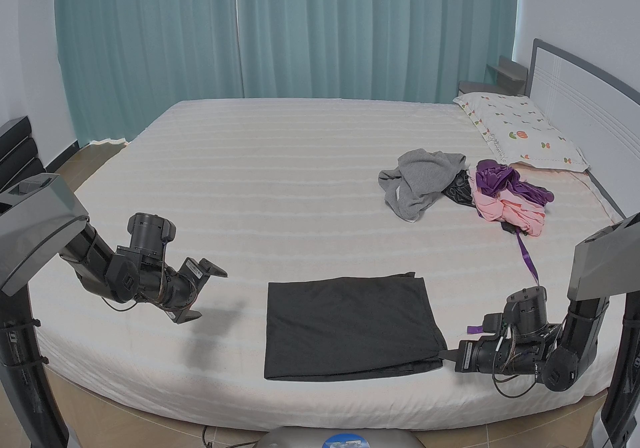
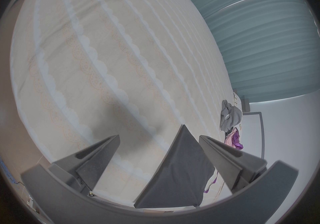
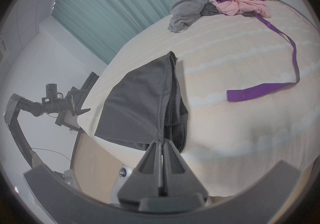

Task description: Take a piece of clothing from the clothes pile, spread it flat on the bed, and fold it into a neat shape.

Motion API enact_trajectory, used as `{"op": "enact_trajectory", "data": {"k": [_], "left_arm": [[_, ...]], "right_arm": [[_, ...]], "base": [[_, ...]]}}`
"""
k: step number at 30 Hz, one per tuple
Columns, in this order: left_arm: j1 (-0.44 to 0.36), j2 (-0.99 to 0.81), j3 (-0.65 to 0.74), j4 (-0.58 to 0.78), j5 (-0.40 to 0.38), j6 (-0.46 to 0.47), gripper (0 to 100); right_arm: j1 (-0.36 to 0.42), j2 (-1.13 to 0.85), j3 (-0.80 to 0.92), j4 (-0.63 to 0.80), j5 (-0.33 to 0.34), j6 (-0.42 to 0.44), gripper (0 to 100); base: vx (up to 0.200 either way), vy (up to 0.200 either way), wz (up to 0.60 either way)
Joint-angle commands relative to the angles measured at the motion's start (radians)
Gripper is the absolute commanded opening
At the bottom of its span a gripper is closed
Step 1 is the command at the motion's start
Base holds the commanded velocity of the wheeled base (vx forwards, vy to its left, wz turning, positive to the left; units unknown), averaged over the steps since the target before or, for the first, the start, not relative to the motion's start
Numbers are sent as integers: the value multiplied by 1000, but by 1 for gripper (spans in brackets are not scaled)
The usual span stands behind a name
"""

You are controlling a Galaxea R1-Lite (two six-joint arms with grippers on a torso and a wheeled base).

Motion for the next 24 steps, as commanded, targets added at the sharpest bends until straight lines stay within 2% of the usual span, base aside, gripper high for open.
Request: {"op": "enact_trajectory", "data": {"k": [1,10,11,19,24], "left_arm": [[0,1,1,0,0,0,100],[0,1,1,0,0,0,100],[0,1,1,0,0,0,100],[0,1,1,0,0,0,100],[0,1,0,0,0,0,100]], "right_arm": [[-3,22,8,0,1,-9,0],[-14,25,20,11,-8,-44,0],[-18,25,21,14,-8,-59,100],[-41,14,-6,-2,-5,-61,100],[-46,19,-132,14,-5,-15,100]], "base": [[0,0,0],[0,0,0],[0,0,0],[0,0,0],[0,0,0]]}}
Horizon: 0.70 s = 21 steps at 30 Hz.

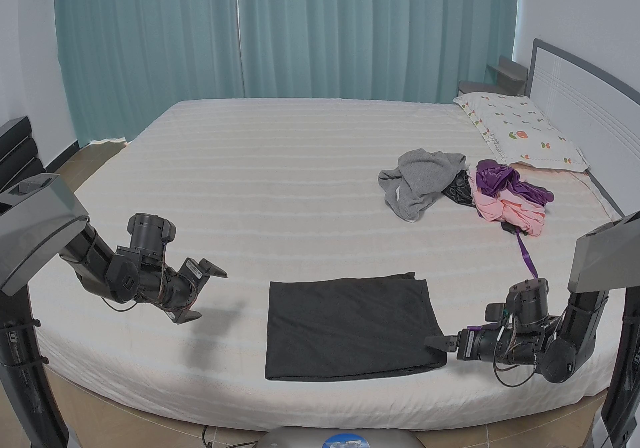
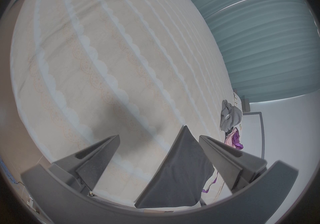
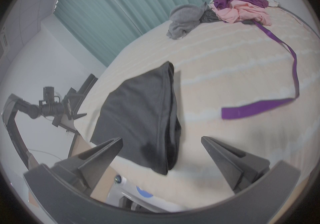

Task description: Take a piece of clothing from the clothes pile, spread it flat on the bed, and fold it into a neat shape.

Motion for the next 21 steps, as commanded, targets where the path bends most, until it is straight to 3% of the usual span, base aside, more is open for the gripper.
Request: {"op": "enact_trajectory", "data": {"k": [1,4,14,21], "left_arm": [[0,1,0,0,0,0,100],[0,1,0,0,0,0,100],[-2,0,2,0,0,-2,100],[-2,0,3,0,0,-2,100]], "right_arm": [[-4,38,-134,24,-3,46,100],[-7,83,-223,51,-38,54,100],[-15,181,-714,467,-46,149,100],[-16,215,-786,511,-47,143,100]], "base": [[0,0,0],[0,0,0],[0,0,0],[0,0,0]]}}
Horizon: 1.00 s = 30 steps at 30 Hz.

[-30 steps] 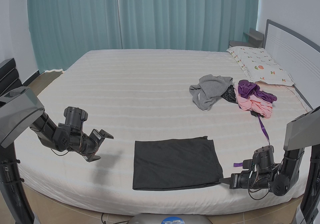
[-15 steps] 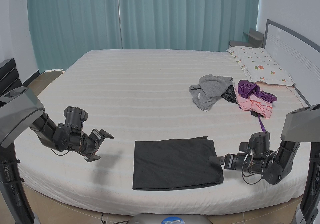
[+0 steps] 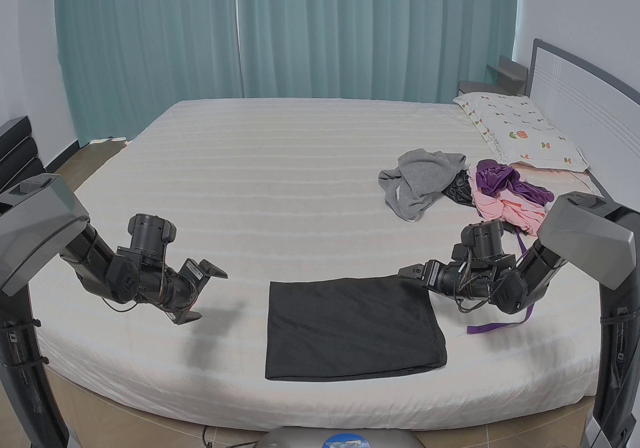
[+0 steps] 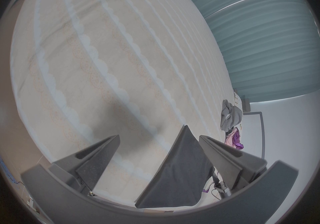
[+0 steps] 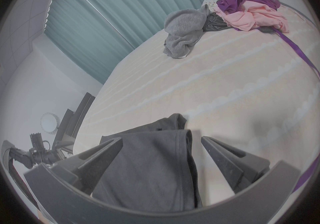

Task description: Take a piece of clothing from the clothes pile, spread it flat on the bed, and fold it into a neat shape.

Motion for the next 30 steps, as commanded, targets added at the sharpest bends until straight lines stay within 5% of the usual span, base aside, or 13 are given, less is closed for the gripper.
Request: {"op": "enact_trajectory", "data": {"k": [1,7,8,22,30], "left_arm": [[-1,-2,2,0,0,-2,100],[-4,0,2,0,0,0,100],[-4,0,2,0,2,0,100],[-14,8,-4,0,34,0,100],[-103,51,-69,0,51,0,100]], "right_arm": [[-2,67,-76,26,-1,8,100],[-12,76,-84,26,-4,-3,100],[-12,76,-82,26,-4,-3,0],[-48,33,-85,18,-1,11,0],[-59,44,-84,16,5,14,0]], "base": [[0,0,0],[0,0,0],[0,0,0],[0,0,0],[0,0,0]]}}
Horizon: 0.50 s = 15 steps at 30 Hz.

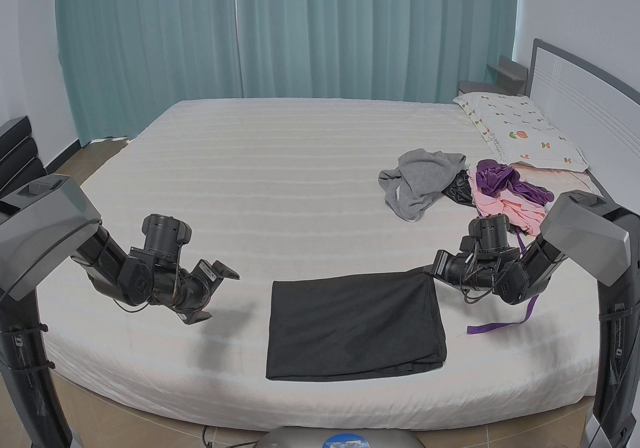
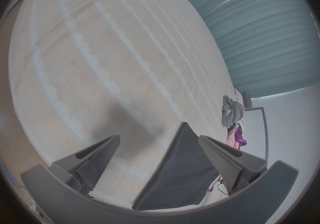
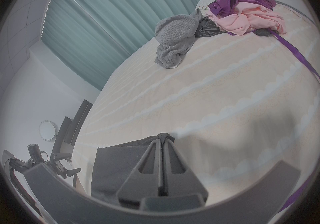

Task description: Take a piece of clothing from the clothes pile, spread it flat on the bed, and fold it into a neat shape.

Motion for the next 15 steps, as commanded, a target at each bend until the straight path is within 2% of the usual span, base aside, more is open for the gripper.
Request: {"op": "enact_trajectory", "data": {"k": [1,7,15], "left_arm": [[-60,45,-60,1,9,0,100],[-126,137,-168,3,108,51,100],[-238,250,-318,3,189,72,100]], "right_arm": [[-2,6,-3,-1,2,2,0],[3,18,-3,-1,-3,0,0],[4,20,-4,-1,-7,-1,0]], "base": [[0,0,0],[0,0,0],[0,0,0]]}}
